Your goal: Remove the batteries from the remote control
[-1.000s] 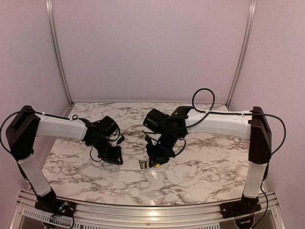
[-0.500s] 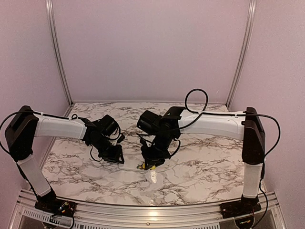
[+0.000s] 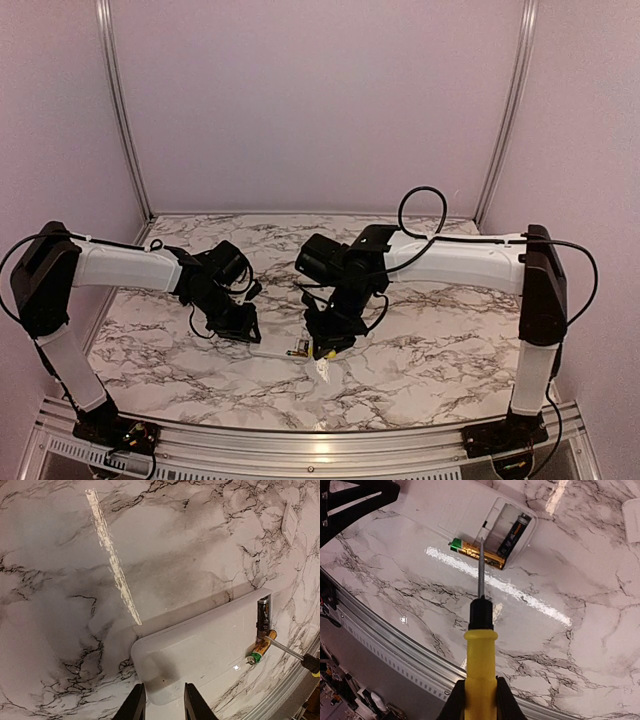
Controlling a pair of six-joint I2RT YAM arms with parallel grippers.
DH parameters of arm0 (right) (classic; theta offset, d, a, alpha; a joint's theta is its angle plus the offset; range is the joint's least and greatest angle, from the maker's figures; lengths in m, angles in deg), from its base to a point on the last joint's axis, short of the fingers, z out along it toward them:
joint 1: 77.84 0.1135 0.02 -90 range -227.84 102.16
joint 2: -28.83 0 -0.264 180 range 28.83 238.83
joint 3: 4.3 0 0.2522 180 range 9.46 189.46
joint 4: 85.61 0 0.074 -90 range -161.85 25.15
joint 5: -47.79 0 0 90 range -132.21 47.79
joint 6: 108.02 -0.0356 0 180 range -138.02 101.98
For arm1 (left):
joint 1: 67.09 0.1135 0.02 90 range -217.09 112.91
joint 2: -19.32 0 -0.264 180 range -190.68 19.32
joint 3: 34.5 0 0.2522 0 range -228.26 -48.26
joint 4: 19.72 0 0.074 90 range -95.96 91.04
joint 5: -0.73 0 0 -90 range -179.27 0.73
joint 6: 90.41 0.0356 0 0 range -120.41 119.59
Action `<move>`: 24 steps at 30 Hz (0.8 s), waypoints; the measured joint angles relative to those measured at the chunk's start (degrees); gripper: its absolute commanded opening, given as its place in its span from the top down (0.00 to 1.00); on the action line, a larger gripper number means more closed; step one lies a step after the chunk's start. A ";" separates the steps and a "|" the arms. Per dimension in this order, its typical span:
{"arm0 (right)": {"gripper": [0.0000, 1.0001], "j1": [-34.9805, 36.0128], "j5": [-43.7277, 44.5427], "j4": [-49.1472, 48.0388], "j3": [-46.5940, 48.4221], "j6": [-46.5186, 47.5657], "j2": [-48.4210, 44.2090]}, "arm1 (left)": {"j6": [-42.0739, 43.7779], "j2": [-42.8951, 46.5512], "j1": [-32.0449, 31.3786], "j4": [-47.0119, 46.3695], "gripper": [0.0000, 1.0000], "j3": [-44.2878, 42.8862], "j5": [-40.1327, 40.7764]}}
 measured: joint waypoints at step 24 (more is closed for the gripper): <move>1.00 1.25 -0.33 -2.97 -2.64 -2.36 -1.86 | 0.15 0.70 -0.04 0.00 0.71 -0.09 0.00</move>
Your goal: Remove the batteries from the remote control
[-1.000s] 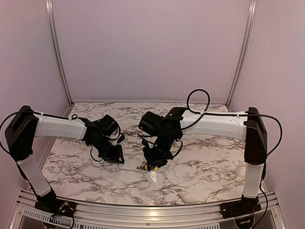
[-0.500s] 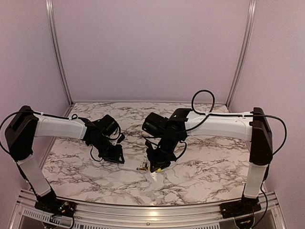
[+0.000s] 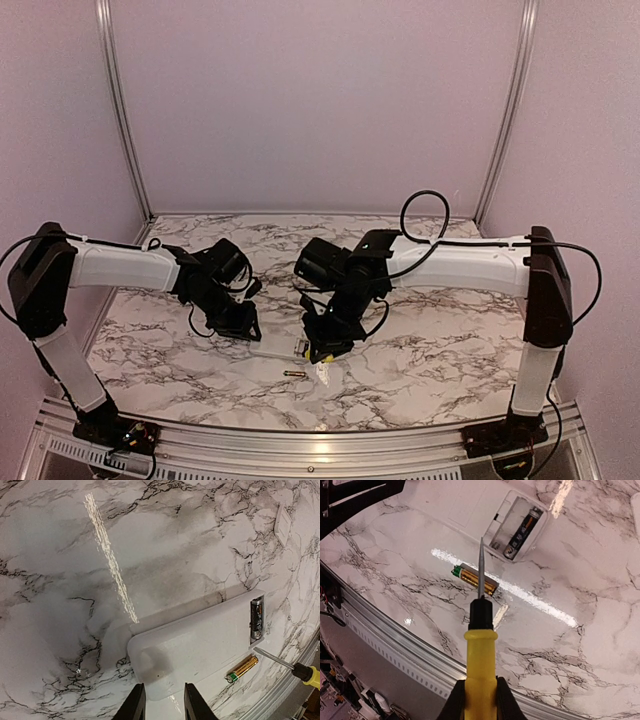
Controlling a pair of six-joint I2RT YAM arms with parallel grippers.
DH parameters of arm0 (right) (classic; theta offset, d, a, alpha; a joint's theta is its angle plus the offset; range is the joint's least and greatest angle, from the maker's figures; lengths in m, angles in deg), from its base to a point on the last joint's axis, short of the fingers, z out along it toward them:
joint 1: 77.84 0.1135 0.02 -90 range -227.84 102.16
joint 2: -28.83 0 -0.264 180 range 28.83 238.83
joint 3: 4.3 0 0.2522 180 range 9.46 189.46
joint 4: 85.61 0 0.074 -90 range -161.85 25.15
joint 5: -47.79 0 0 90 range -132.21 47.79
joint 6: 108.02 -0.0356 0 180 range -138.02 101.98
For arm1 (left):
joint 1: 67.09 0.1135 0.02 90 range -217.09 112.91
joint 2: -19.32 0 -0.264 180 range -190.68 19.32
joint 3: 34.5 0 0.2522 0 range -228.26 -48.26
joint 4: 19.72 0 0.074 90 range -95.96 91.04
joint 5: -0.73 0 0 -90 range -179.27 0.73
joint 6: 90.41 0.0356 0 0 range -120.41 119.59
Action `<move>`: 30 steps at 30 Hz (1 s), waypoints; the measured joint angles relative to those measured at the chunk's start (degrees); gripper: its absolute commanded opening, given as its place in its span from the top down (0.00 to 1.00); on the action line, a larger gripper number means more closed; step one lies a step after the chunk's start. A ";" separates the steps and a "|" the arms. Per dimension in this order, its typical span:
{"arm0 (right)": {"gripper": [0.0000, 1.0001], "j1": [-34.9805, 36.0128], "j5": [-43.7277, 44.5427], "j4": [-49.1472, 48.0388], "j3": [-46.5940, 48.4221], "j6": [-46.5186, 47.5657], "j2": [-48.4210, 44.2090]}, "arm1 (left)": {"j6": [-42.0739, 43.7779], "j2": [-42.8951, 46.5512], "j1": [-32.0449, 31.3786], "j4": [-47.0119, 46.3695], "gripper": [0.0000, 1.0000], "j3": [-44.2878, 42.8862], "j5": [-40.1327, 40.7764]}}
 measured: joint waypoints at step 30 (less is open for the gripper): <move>1.00 0.52 4.44 0.50 0.79 -3.65 -9.40 | 15.76 21.49 -0.04 -6.75 0.03 5.49 2.78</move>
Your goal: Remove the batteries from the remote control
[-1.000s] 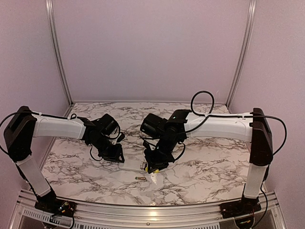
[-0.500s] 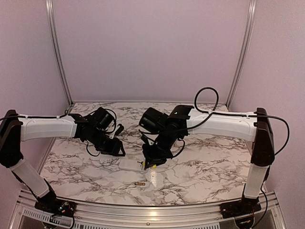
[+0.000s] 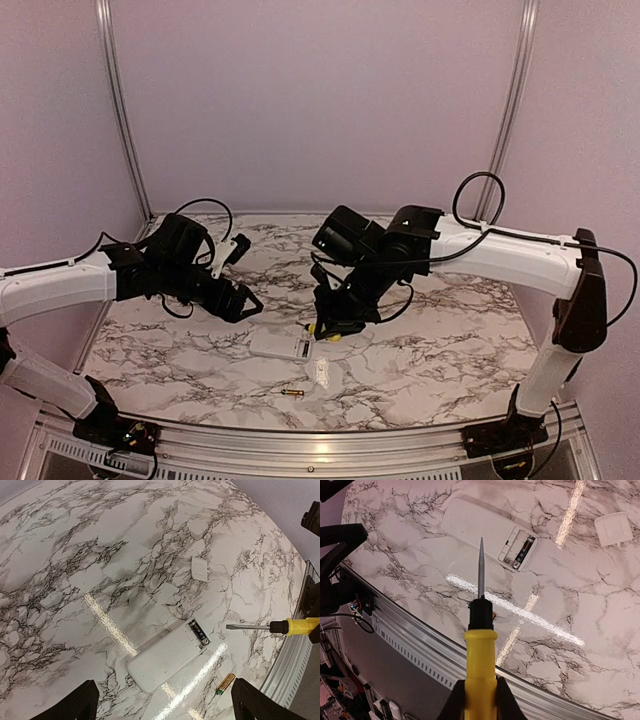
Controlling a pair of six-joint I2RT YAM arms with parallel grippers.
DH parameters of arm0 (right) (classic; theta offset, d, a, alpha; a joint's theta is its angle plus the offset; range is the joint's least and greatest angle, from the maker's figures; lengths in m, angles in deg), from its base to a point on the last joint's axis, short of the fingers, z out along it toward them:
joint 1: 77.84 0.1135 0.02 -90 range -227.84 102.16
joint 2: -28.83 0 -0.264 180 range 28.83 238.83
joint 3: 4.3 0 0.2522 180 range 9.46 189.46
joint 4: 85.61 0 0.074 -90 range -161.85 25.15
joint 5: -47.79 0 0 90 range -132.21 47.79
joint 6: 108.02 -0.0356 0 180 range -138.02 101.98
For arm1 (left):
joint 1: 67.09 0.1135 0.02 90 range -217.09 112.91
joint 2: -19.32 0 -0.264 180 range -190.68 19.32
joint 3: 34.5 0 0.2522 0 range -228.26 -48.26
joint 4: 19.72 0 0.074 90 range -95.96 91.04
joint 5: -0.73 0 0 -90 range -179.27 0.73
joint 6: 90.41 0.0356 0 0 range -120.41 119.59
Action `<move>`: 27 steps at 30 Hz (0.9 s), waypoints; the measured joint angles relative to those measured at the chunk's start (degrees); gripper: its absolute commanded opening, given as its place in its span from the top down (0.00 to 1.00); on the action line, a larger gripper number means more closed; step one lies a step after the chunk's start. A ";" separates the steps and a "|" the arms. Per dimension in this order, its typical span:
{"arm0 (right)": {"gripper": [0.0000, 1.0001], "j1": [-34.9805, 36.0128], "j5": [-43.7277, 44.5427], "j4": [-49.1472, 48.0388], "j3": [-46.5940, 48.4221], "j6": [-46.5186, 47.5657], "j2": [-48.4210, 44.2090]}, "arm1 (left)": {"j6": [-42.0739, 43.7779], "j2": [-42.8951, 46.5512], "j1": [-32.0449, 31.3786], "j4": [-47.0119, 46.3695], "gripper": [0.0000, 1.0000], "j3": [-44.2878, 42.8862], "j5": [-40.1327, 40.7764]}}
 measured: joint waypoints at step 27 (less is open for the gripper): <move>1.00 0.00 -7.10 -11.91 -1.03 0.46 -3.78 | 40.00 16.63 -9.25 -9.94 0.28 1.40 -13.57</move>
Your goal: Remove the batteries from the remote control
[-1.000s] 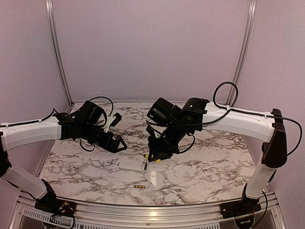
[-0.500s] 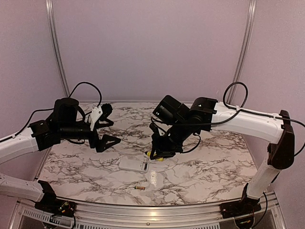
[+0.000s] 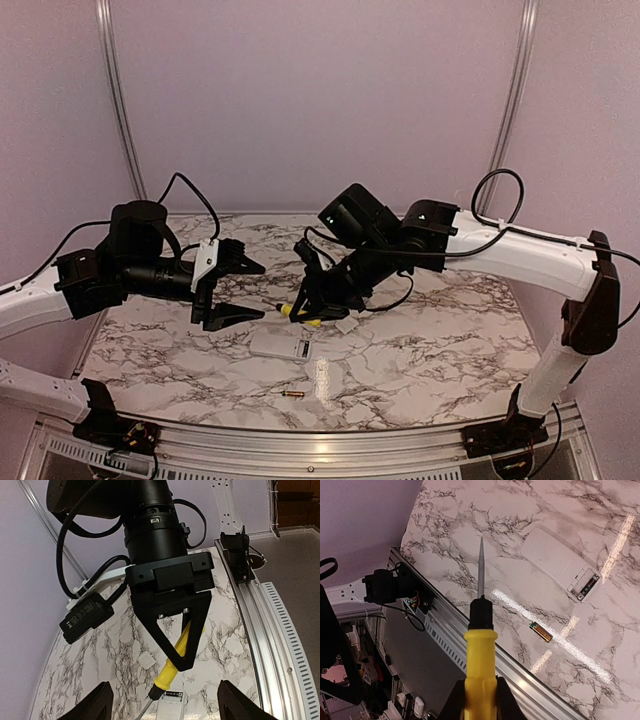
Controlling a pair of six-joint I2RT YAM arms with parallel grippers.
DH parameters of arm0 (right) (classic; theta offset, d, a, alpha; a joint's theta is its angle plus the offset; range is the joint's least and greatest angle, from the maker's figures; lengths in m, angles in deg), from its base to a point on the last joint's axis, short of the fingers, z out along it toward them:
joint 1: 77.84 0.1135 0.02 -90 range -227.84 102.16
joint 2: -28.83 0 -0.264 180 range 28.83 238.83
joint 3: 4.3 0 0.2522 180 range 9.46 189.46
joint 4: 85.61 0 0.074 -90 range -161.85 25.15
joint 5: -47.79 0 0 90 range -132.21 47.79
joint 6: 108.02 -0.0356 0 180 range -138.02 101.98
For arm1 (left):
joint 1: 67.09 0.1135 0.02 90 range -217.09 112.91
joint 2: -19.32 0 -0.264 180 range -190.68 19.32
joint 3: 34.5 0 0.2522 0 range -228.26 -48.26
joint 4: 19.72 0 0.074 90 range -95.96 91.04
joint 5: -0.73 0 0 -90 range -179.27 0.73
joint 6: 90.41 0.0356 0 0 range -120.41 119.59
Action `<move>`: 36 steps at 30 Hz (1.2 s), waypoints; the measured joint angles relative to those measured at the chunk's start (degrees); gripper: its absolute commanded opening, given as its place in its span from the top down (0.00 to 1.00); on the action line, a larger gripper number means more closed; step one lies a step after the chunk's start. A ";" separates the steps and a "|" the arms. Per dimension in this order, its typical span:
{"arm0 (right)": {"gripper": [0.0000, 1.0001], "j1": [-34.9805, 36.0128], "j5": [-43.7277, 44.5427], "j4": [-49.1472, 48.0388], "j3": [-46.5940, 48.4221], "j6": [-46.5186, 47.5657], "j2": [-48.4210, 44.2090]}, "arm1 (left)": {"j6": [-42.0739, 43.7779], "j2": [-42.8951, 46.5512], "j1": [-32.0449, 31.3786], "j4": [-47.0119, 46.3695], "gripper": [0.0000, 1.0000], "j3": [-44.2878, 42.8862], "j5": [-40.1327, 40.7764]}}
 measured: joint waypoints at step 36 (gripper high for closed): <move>1.00 0.07 -5.97 -4.74 -1.22 -2.05 -5.05 | 7.65 -11.65 -4.02 3.30 1.00 -5.60 2.08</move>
